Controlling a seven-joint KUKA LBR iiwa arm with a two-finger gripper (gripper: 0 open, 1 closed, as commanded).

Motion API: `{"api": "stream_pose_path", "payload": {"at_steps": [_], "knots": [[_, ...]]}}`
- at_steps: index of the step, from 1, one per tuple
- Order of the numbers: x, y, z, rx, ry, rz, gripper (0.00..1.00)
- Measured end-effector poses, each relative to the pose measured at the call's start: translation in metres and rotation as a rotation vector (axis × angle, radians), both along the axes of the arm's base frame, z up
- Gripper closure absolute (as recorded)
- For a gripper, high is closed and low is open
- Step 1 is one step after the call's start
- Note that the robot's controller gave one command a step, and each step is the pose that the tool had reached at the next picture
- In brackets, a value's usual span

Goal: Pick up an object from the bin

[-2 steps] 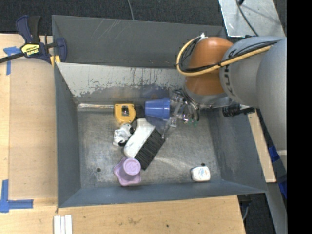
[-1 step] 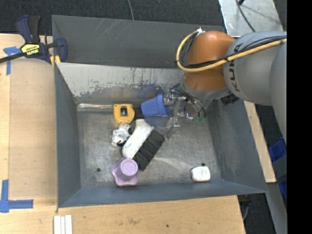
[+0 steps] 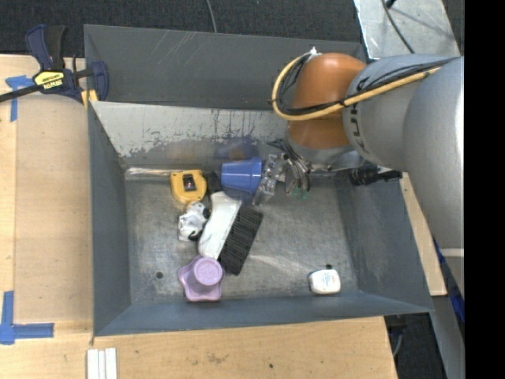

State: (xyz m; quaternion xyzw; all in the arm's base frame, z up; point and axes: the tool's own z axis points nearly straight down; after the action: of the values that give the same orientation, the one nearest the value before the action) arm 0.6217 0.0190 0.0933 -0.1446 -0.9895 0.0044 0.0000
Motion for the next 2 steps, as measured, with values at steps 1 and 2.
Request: {"api": "stream_pose_path", "payload": {"at_steps": [1,2], "knots": [[0.000,0.001,0.000,0.000,0.000,0.001,1.00],[-0.006,0.003,0.047,0.008,0.001,0.003,1.00]]}}
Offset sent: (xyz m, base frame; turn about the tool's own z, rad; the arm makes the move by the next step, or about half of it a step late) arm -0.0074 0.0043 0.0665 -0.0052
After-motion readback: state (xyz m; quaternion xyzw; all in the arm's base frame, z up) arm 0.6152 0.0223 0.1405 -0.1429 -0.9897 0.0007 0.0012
